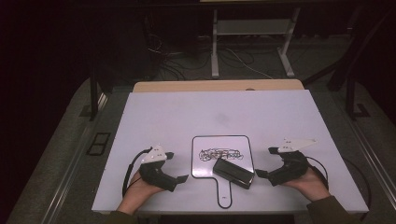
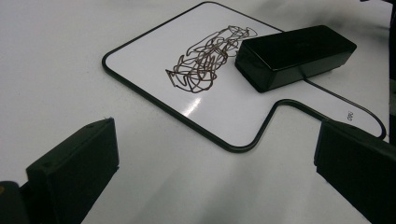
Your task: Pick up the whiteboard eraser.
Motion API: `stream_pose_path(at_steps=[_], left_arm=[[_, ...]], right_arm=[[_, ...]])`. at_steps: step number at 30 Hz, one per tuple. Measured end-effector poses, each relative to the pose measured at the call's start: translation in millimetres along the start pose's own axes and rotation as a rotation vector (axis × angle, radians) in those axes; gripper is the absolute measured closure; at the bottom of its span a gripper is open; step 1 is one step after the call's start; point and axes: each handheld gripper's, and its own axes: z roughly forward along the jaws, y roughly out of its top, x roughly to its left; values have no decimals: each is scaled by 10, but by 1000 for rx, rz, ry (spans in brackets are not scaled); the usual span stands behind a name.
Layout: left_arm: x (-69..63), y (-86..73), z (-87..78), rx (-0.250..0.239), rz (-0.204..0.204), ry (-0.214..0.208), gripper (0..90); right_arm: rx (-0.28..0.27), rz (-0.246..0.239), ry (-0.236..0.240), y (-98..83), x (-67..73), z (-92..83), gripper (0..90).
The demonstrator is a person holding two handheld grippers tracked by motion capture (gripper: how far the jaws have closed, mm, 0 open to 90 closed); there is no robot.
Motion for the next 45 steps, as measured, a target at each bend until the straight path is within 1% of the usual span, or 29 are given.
stream_pose_path(at_steps=[8,15,24,28,38,45], left_arm=[[1,3,-9,0,5,5,0],[-4,3,-5,4,4,1,0],[-9,5,-4,-4,0,2,0],[-11,6,-2,-4,1,0,0],[-9,6,-6,-7,-3,-1,0],[-4,4,-12,-9,-3,-1,0]], right_arm=[[30,-20,37,73,33,116,3],[48,-55,58,138,84,203,3],[57,-78,77,273,165,288,3],[72,-89,81,318,200,332,3],[85,-119,91,423,255,454,3],[132,-141,100,501,324,581,3]])
